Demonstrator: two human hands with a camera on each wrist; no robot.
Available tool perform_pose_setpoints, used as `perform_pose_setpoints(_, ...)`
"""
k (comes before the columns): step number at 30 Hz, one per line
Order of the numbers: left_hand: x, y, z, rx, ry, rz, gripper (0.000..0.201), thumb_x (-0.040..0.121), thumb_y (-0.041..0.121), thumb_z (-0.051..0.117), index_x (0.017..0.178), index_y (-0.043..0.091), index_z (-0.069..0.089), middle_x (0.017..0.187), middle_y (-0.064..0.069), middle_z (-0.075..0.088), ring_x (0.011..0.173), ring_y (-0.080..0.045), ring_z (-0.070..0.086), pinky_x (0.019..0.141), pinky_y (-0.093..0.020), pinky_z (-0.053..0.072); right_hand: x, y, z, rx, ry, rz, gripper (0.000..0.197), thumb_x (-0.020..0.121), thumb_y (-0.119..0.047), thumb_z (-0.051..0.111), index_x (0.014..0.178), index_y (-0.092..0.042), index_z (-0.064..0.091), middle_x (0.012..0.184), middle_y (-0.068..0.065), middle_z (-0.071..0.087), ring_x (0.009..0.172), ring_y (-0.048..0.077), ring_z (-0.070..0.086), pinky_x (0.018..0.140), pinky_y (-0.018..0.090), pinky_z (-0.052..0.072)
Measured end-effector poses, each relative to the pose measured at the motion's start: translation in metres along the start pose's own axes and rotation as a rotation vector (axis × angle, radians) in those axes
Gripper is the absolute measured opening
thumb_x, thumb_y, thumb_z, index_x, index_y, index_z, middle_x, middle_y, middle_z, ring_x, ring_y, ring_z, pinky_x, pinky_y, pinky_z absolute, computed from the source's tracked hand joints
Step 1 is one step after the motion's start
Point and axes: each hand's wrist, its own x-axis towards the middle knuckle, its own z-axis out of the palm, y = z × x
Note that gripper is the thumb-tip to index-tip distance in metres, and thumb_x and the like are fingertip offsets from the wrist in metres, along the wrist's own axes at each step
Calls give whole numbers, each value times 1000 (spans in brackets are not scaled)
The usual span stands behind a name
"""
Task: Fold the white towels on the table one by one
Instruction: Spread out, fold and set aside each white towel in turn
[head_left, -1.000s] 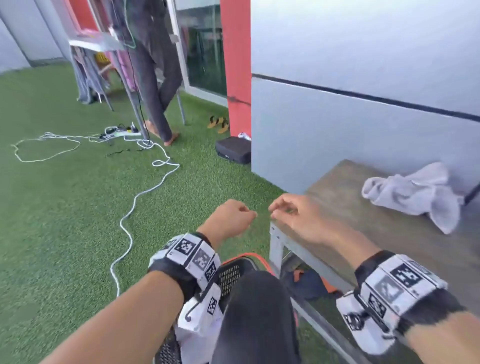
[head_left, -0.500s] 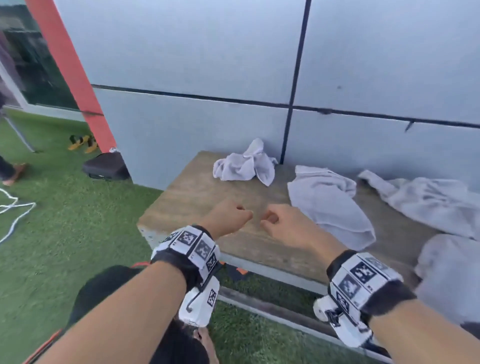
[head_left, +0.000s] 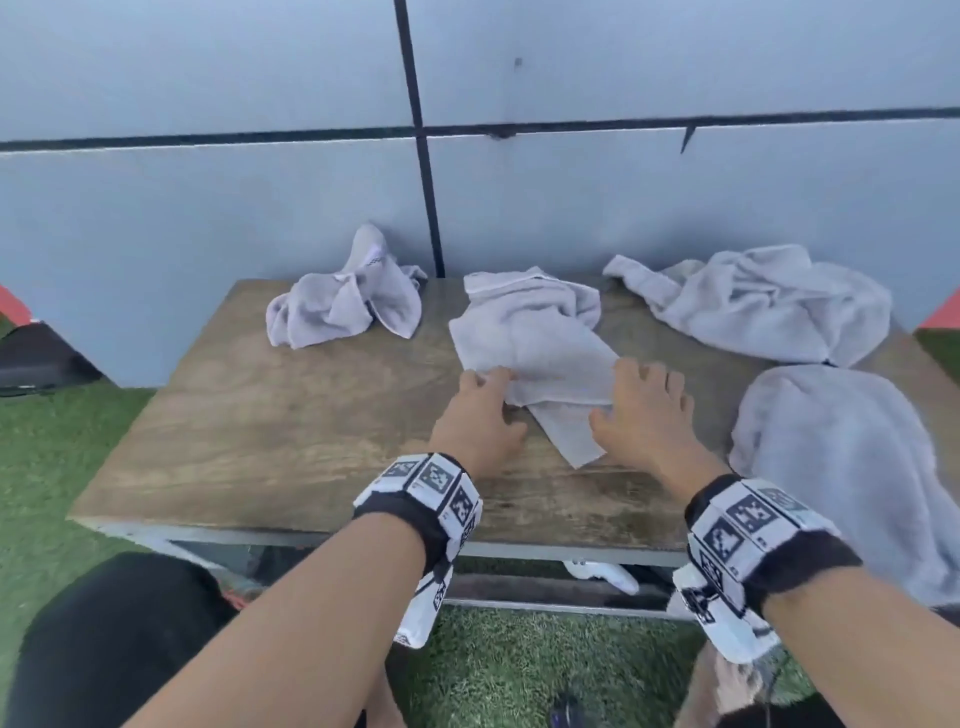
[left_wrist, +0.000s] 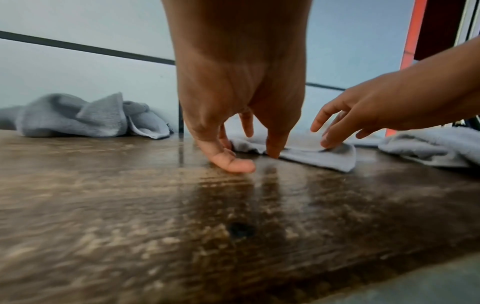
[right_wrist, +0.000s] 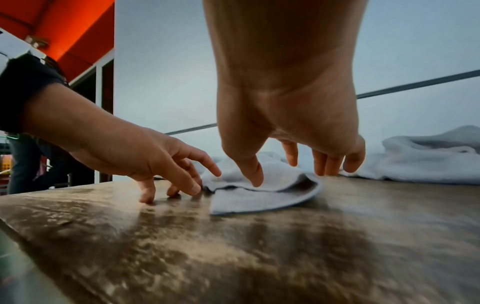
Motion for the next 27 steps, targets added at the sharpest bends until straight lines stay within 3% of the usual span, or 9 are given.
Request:
perform_pose_setpoints(3,11,6,11,101,85,-52,44,93,41,54,135,34,42,126,-5,35,95,-32,57,77,-42,50,6,15,5,31,-4,-10,46,90,-19,53,133,-13,38,133,13,43,124,36,36,101,47,32)
perform_pose_setpoints(5,17,9,12,78,136,-75,30,96,35,51,126,33,49,120,-5,40,87,-33,57,75,-40,49,10,22,4,53,16,-59,34,92,-18,52,125,-14,45,117,9,52,114,34,45,92,45,34)
perform_pose_setpoints(8,26,11,12,41,204,-70,18,97,25,47,112,26,58,111,-5,45,84,-32,57,77,-43,53,18,26,-4,131,42,-140,6,93,-19,50,90,-24,50,86,0,55,83,29,54,73,38,36)
perform_pose_setpoints(10,29,13,9,2,283,-54,16,98,31,49,99,19,61,107,-4,42,88,-30,55,75,-45,54,21,27,-10,196,81,-179,26,93,-18,48,69,-23,41,70,-2,49,68,26,49,62,36,35)
perform_pose_setpoints(11,29,15,7,-8,345,-38,20,98,34,51,96,17,61,107,-3,41,95,-28,51,73,-43,53,22,26,-16,226,110,-184,26,93,-18,47,67,-20,43,69,0,50,67,27,50,60,37,36)
perform_pose_setpoints(14,28,16,-7,2,517,29,24,99,36,52,99,14,60,110,-5,42,106,-26,45,69,-43,51,19,24,-39,284,241,-209,18,95,-19,44,83,-14,57,77,0,58,73,24,55,63,41,46)
perform_pose_setpoints(19,19,11,-45,172,600,180,13,93,23,56,94,11,51,101,-4,50,95,-26,50,58,-40,45,8,17,-89,405,421,-252,21,99,-16,43,101,-19,63,79,-2,62,75,22,57,64,38,44)
perform_pose_setpoints(22,7,11,-70,163,614,149,15,92,23,54,94,10,47,96,-3,54,88,-27,49,60,-41,45,-3,11,-108,416,464,-284,21,100,-15,42,103,-15,63,88,1,65,84,24,58,71,41,46)
perform_pose_setpoints(27,-6,5,-108,-74,668,40,12,96,15,50,103,10,59,89,-8,63,84,-31,58,70,-38,45,-18,9,-135,509,573,-247,18,100,-9,43,93,-7,60,73,-4,54,72,19,47,66,30,30)
